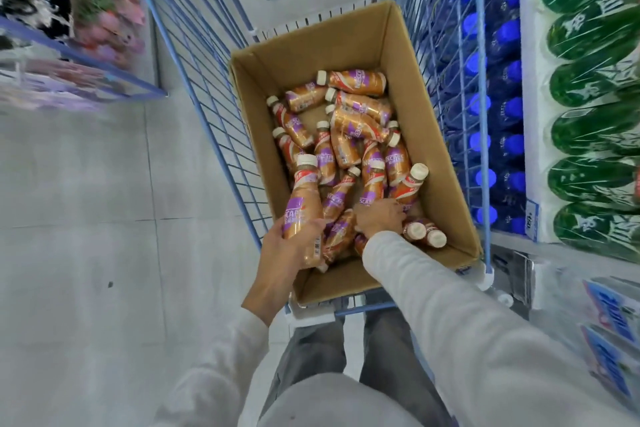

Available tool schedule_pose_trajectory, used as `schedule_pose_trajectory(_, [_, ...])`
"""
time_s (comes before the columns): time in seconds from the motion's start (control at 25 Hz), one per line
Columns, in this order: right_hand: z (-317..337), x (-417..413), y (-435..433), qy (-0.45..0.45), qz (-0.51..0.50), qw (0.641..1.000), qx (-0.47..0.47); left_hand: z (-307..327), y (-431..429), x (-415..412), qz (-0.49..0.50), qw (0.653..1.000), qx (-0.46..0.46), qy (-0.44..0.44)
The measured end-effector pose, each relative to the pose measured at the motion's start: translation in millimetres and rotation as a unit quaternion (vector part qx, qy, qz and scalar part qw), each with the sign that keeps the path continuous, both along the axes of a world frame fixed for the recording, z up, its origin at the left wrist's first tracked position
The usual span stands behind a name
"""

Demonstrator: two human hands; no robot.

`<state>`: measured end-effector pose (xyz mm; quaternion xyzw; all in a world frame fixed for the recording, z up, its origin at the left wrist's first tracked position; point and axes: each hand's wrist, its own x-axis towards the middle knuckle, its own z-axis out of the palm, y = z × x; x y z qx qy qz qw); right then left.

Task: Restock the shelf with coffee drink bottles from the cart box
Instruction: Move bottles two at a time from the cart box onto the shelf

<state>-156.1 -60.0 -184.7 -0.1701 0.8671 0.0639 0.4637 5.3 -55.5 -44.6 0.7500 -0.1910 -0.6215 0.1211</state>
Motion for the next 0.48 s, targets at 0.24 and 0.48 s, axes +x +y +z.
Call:
schedule_pose_trajectory(0.24, [62.7, -11.5, 14.5, -0.199, -0.299, 0.93, -0.079, 36.8, -7.9, -11.1, -0.039, 0.992, -0.086, 0.089])
schedule_pose_trajectory(0.48, [191.3, -32.4, 45.4, -0.318, -0.48, 0.744, -0.339, 93.2, -10.6, -50.4, -0.1, 0.96, -0.178, 0.193])
